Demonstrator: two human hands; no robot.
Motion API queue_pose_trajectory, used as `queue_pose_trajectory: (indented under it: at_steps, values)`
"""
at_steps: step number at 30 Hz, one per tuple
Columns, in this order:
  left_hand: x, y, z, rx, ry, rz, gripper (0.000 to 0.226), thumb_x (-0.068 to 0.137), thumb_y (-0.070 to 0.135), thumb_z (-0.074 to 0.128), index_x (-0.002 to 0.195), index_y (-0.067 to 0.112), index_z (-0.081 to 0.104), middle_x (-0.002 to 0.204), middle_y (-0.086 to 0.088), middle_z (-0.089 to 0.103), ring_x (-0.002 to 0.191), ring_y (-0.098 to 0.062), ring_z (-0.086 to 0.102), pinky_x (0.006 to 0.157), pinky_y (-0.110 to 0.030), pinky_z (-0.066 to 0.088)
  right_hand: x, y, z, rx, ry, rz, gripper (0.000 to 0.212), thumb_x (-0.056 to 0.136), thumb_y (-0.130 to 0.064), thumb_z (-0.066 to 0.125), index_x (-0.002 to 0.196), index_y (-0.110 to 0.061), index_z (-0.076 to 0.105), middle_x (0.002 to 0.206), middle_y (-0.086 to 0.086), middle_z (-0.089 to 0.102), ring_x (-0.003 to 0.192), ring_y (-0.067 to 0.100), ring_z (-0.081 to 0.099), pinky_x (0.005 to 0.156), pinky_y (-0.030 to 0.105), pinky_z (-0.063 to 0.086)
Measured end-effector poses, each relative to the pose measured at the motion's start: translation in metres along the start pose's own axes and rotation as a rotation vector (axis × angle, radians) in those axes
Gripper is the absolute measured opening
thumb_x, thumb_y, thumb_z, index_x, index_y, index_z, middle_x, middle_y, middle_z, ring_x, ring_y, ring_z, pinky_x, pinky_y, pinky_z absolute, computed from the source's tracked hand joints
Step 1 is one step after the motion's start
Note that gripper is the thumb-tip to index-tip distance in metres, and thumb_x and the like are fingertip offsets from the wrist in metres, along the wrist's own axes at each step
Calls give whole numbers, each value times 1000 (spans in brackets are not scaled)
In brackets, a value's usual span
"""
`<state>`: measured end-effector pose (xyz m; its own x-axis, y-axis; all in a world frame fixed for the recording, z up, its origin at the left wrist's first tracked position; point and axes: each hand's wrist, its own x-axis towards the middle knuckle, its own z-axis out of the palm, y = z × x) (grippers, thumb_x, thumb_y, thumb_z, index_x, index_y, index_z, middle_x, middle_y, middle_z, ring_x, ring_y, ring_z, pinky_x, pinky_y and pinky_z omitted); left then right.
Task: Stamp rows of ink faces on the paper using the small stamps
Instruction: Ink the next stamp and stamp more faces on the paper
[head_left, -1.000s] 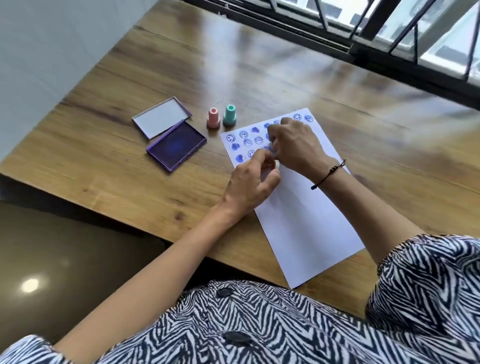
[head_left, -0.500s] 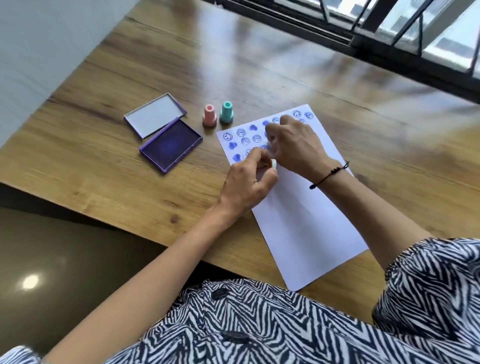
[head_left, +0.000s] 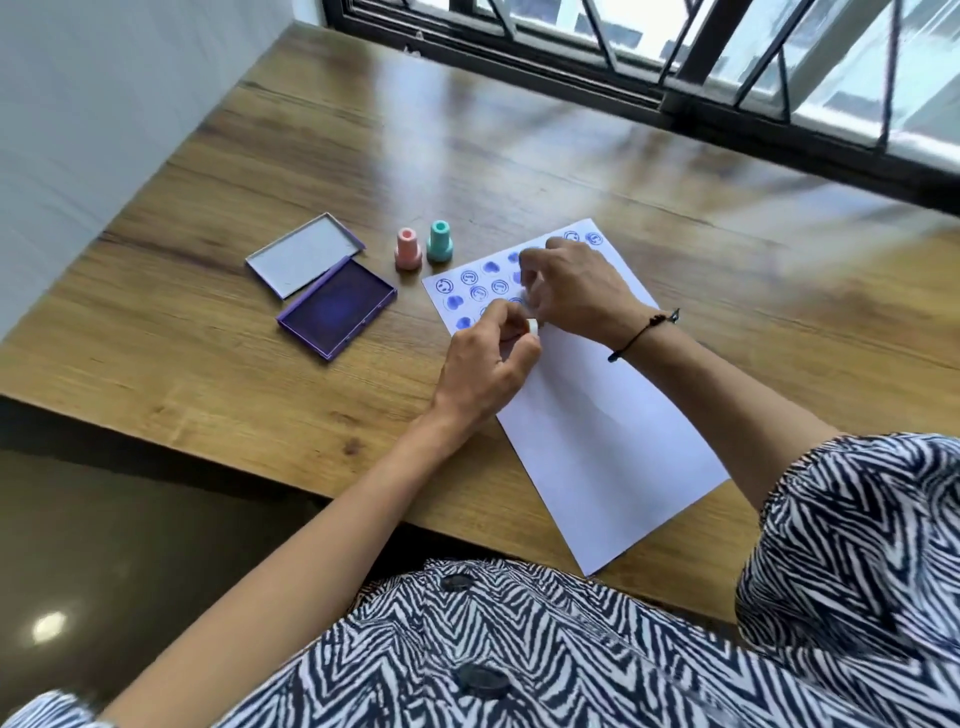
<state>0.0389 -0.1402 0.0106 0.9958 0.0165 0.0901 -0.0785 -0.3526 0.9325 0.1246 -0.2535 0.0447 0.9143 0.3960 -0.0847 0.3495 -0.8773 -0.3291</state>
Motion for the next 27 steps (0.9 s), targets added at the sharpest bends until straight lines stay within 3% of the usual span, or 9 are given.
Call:
queue_pose_trajectory:
  at_steps: [2, 4, 7, 9, 13, 17, 21, 24, 27]
  values:
    - [1, 1, 0, -13, -24, 2, 29, 77, 29, 47, 94, 7, 55, 89, -5, 71, 83, -13, 64, 74, -16, 47, -8, 4, -8, 179, 204, 89, 14, 80, -6, 53, 87, -5, 64, 92, 17, 64, 85, 32, 59, 76, 39, 48]
    - [2, 2, -1, -44, -33, 2, 30, 78, 29, 47, 96, 6, 54, 101, -10, 72, 94, -15, 66, 81, -24, 49, -19, 7, -17, 419, 387, 201, 15, 76, -3, 52, 79, -9, 65, 74, 6, 65, 68, 25, 61, 68, 39, 52]
    - [3, 1, -2, -89, -29, -1, 25, 82, 26, 49, 98, 7, 53, 106, -9, 70, 98, -13, 64, 78, -11, 46, -38, 10, -24, 837, 419, 343, 15, 72, -6, 62, 68, -21, 61, 59, 0, 59, 43, 10, 54, 48, 28, 52]
    - [2, -2, -2, -115, -22, -7, 17, 86, 17, 53, 100, 7, 52, 108, -10, 70, 100, -13, 64, 78, -6, 44, -49, 11, -21, 964, 377, 362, 17, 74, -4, 65, 69, -19, 60, 59, 3, 58, 38, 7, 51, 43, 24, 49]
    - [0, 1, -4, -211, -32, -24, 18, 86, 14, 53, 103, 8, 52, 109, -10, 68, 104, -17, 64, 90, -26, 49, -58, 7, -14, 1073, 336, 398, 18, 76, -3, 67, 68, -18, 61, 50, -8, 61, 37, 8, 51, 43, 23, 49]
    - [0, 3, -7, -286, -1, -37, 16, 84, 20, 56, 99, 16, 56, 98, -4, 63, 90, -18, 60, 84, -34, 48, -63, -1, -12, 1140, 286, 370, 14, 77, -5, 67, 72, -17, 63, 48, -10, 63, 41, 8, 54, 46, 23, 50]
    - [-3, 1, -10, -504, 5, -121, 12, 87, 8, 56, 96, 14, 58, 86, 1, 60, 79, -8, 55, 81, -26, 46, -68, -14, -14, 1180, 224, 289, 13, 78, -3, 66, 75, -16, 65, 51, -9, 63, 44, 9, 55, 49, 24, 51]
    - [-8, 3, -11, -556, 9, -123, 16, 86, 6, 57, 101, 5, 59, 84, 1, 60, 72, -2, 56, 73, -15, 48, -70, -22, -12, 1128, 201, 245, 8, 79, -5, 66, 79, -13, 65, 47, -11, 60, 45, 8, 55, 50, 24, 52]
    - [-12, 7, -13, -560, 27, -133, 18, 85, 4, 57, 103, 1, 59, 84, -1, 61, 69, -2, 55, 70, -15, 48, -72, -29, -9, 1069, 201, 216, 6, 79, -6, 68, 81, -12, 65, 53, -7, 58, 47, 9, 57, 51, 25, 53]
